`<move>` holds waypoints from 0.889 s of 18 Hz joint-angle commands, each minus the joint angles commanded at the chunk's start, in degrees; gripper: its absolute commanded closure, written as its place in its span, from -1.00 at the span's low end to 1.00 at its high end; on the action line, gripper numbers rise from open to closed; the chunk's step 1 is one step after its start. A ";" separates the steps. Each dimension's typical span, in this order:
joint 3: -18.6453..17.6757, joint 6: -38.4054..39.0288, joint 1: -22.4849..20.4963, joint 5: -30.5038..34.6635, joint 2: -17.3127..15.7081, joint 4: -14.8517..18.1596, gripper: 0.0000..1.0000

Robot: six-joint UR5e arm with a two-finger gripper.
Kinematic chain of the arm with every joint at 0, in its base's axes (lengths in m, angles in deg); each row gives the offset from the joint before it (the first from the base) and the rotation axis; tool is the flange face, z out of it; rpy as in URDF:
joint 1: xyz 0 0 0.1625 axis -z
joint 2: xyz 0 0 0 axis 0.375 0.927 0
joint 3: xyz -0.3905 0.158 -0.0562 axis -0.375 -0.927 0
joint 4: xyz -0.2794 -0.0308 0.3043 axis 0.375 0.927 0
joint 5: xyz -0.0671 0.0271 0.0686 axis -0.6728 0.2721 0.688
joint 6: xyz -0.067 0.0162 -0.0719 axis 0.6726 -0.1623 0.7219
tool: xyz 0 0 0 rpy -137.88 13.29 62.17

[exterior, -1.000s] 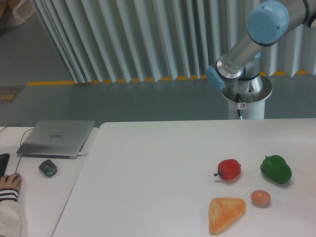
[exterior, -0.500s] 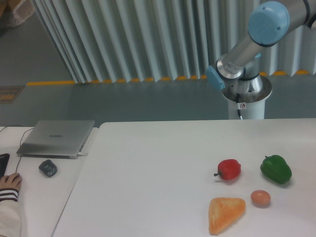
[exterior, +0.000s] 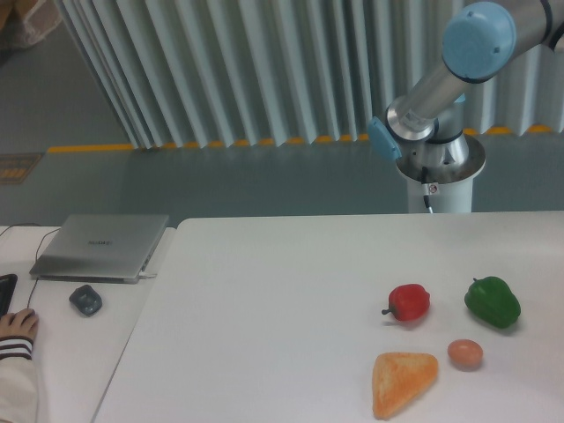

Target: Place the yellow pepper on the table

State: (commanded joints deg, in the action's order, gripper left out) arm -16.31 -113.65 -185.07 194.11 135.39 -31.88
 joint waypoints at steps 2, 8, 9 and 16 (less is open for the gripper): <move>0.00 0.00 0.27 0.00 -0.26 0.35 -0.26; 0.09 2.63 1.32 -0.52 -1.58 2.81 -0.26; 0.09 5.07 1.58 -1.39 -1.93 4.03 -0.26; -0.44 9.14 3.96 -5.01 -5.62 10.72 -0.26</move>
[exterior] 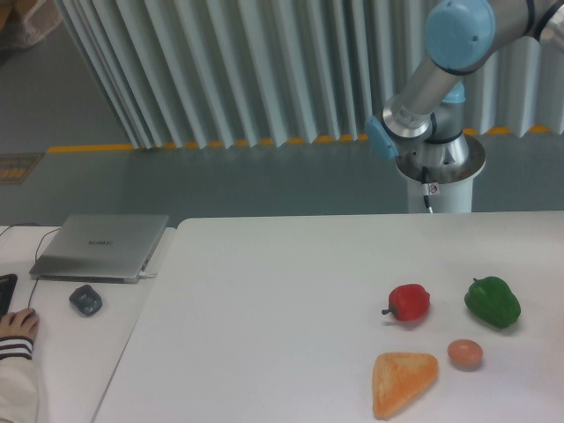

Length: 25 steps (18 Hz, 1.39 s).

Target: Place the yellow pepper on the table

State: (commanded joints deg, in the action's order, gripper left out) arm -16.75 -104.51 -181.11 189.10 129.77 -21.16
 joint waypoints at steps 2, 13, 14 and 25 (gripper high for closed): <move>-0.27 2.44 1.49 0.00 -0.88 2.01 -0.26; -0.53 10.18 4.21 -9.40 -7.30 14.32 -0.26; -0.62 11.07 4.92 -9.49 -7.65 14.85 -0.26; -1.41 22.05 12.91 -16.08 -8.71 16.88 -0.26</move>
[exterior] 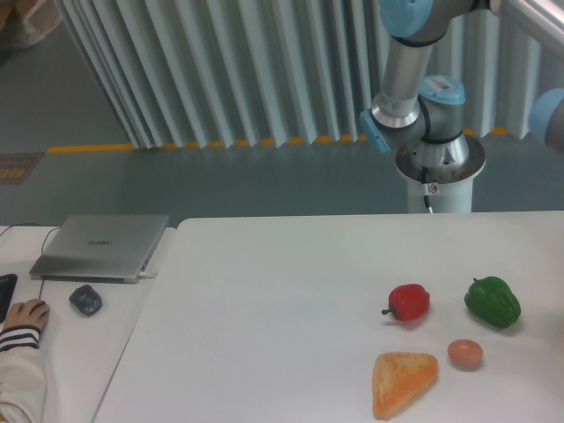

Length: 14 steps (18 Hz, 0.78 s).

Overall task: Place the yellow pepper on the table
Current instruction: 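Bring the gripper holding the yellow pepper back over the table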

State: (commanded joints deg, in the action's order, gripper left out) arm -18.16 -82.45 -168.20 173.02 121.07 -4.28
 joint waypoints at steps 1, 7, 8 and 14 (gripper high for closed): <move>0.00 0.97 0.62 0.00 0.00 0.09 -0.26; 0.00 10.63 5.98 -0.70 0.00 0.26 -0.26; 0.00 11.77 6.77 -1.83 0.00 0.35 -0.26; -2.46 18.11 10.29 -6.86 0.35 0.44 -0.26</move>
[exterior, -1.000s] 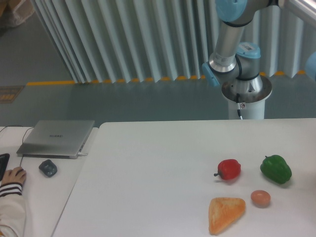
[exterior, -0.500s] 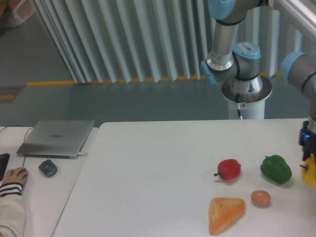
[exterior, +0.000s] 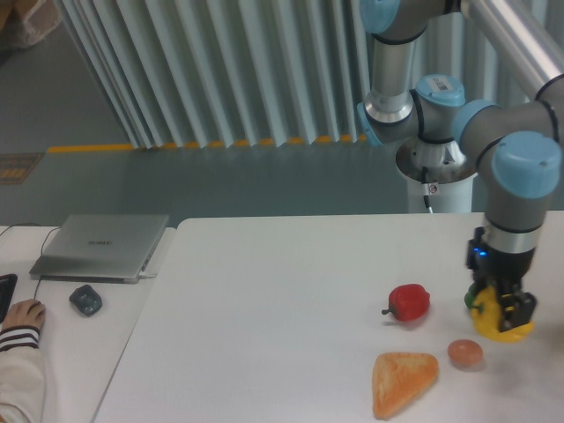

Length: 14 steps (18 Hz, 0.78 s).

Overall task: Place the yellow pepper on the table
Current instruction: 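Bring the gripper holding the yellow pepper back over the table, then lower the yellow pepper onto the table beside the red pepper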

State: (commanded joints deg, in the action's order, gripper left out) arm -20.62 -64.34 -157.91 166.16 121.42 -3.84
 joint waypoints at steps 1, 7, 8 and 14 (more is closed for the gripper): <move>-0.18 0.96 1.40 0.17 0.35 0.17 -0.26; -1.14 1.41 4.48 -0.26 0.35 0.18 -0.26; -1.49 1.58 4.92 -0.52 0.35 0.18 -0.26; -3.34 2.46 6.60 0.26 0.35 -0.17 -0.43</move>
State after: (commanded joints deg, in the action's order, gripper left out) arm -23.95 -61.88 -151.31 166.42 121.77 -4.01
